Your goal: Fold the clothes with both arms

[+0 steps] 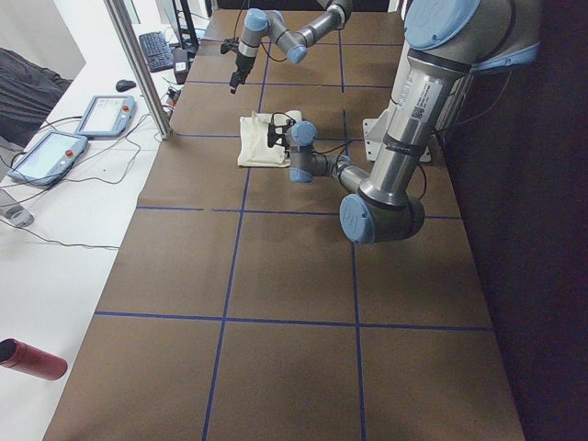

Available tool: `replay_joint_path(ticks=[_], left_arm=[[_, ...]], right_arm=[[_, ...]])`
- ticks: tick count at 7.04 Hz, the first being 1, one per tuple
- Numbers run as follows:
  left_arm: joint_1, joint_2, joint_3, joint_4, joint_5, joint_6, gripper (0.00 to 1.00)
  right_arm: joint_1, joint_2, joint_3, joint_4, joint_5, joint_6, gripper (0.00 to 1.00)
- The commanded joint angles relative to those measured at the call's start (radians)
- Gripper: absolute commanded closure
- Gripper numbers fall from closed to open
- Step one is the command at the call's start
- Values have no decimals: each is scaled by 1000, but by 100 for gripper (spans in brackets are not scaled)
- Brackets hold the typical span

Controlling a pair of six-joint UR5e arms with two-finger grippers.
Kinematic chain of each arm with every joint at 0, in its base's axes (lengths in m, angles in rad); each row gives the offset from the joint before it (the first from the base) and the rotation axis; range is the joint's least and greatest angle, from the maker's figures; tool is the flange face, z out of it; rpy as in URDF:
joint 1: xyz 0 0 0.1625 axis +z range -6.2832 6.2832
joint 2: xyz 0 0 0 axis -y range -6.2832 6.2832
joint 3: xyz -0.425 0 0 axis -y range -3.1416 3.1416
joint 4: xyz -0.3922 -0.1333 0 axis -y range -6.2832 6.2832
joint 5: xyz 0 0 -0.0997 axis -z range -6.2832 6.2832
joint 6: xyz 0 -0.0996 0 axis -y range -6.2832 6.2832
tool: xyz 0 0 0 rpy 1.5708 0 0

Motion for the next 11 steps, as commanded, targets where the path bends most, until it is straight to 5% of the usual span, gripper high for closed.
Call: replay_joint_path(ticks=[1, 4, 8, 11], left_arm=[[-86, 0, -180, 301, -82, 80, 0], [-198, 43, -458, 851, -87, 481, 0], [-570, 367, -519, 898, -278, 1159, 0], [-880, 524, -470, 914, -441, 1520, 0]], right_arm=[[65, -30, 28, -25, 111, -136, 0], [183, -70, 162, -298, 215, -497, 0], [457, -335, 264, -378, 378, -1062, 0], [585, -570, 290, -368, 422, -1267, 0]])
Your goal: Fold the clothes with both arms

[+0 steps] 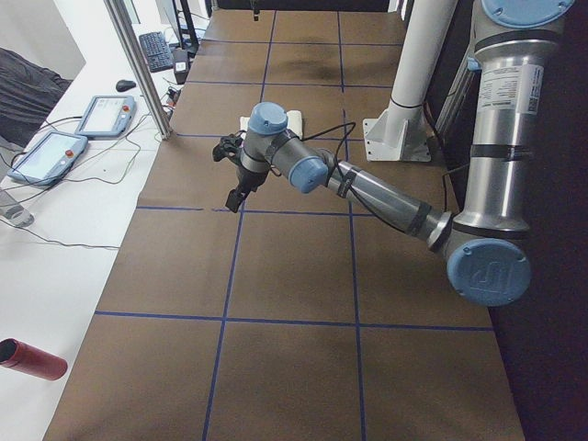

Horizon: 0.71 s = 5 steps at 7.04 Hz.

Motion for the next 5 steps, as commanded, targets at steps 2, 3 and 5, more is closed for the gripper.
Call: replay_joint_path(ticks=[2, 3, 5], left_arm=[[-228, 80, 133, 6, -94, 240, 0], [-231, 123, 149, 11, -88, 281, 0], [-275, 166, 245, 6, -93, 286, 0]], right_arm=[[94, -238, 7, 10, 8, -67, 0], [169, -289, 23, 10, 22, -69, 0], [194, -403, 134, 8, 48, -67, 0]])
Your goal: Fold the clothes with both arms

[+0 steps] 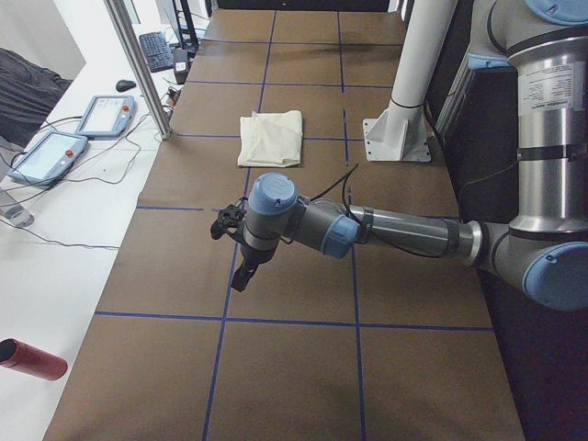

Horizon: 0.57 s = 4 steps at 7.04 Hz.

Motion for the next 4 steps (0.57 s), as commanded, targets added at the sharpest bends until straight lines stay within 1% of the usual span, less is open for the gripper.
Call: replay_joint_path(ticks=[1, 2, 4], left_arm=[[-46, 2, 74, 111, -36, 7, 0], [-47, -42, 75, 223, -40, 8, 0], [-47, -42, 72, 233, -41, 8, 0]], right_arm=[[17, -60, 37, 2, 15, 2, 0], [16, -62, 28, 2, 12, 4, 0], [16, -59, -8, 2, 9, 13, 0]])
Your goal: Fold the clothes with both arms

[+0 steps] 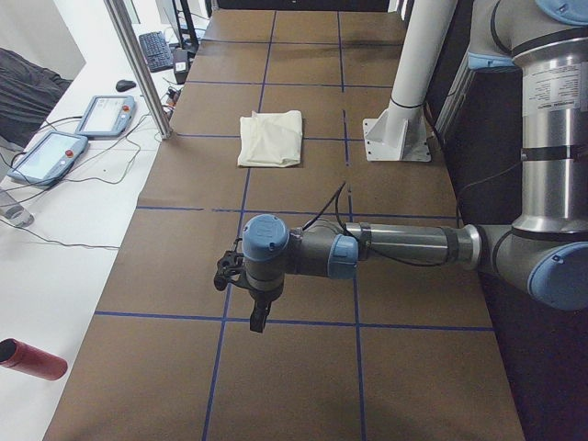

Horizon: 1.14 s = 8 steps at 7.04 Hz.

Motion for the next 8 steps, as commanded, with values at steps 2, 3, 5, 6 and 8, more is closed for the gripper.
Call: replay_joint_path(ticks=[2, 3, 5, 6, 8], left_arm=[[-1, -14, -9, 24, -4, -2, 0], [-1, -14, -11, 17, -6, -4, 0], [1, -14, -12, 9, -6, -5, 0], [1, -13, -12, 9, -4, -7, 0], [-1, 4, -3, 6, -6, -1, 0]], right_arm=[[0, 1, -21, 2, -2, 5, 0], [0, 1, -20, 2, 0, 5, 0], [0, 0, -23, 0, 0, 6, 0], [0, 1, -23, 0, 0, 6, 0], [0, 4, -23, 3, -3, 5, 0]])
